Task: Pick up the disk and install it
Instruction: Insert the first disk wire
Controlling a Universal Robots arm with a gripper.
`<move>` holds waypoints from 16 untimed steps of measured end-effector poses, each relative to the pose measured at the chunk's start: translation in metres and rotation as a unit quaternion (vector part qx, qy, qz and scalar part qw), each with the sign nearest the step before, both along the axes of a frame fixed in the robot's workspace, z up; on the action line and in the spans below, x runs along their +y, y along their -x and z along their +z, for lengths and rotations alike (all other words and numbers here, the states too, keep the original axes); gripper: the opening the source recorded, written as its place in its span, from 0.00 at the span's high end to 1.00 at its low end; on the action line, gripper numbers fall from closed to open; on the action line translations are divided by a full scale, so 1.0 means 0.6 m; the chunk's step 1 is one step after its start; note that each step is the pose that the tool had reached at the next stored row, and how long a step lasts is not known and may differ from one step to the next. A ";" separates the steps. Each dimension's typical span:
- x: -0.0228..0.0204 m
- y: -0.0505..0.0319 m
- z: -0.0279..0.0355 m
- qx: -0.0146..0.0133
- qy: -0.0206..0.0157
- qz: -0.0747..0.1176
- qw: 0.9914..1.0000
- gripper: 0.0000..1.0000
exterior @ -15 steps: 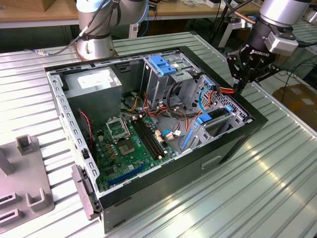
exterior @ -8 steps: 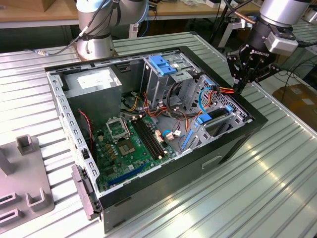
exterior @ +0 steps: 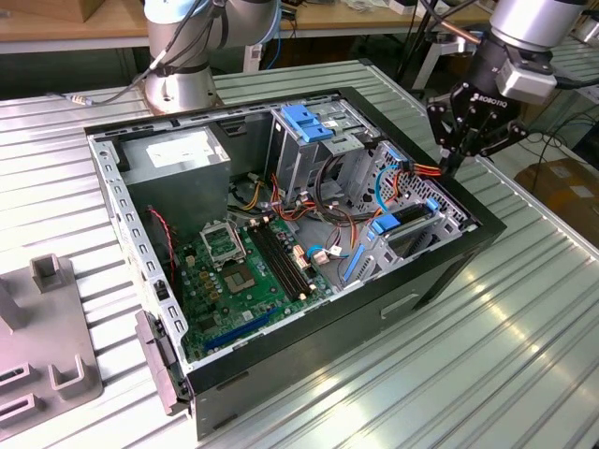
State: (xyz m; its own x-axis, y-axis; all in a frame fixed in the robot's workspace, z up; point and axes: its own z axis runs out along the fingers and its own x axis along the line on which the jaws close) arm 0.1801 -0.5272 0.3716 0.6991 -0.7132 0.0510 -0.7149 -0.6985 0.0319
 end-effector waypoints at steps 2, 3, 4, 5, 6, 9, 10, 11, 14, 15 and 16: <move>-0.0002 0.005 0.000 0.000 0.000 0.000 1.000 0.83; -0.0003 0.010 0.000 0.000 0.000 0.000 1.000 0.83; -0.0003 0.013 0.000 0.000 0.000 0.000 1.000 0.83; -0.0004 0.014 0.000 0.000 0.000 0.000 1.000 0.83; -0.0005 0.015 0.000 0.000 0.000 -0.001 1.000 0.83; -0.0003 0.016 0.000 0.000 0.000 -0.011 1.000 0.83; -0.0003 0.016 0.000 0.000 0.000 -0.015 1.000 0.83; -0.0003 0.017 0.000 0.000 0.000 -0.017 1.000 0.83; -0.0003 0.023 0.000 0.000 0.000 -0.020 1.000 0.83; -0.0003 0.025 0.000 0.000 0.000 -0.021 1.000 0.83; -0.0003 0.028 0.000 0.000 0.000 -0.022 1.000 0.83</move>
State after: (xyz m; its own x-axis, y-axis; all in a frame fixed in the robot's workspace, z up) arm 0.1635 -0.5274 0.3716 0.6676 -0.7428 0.0510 -0.7445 -0.6669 0.0319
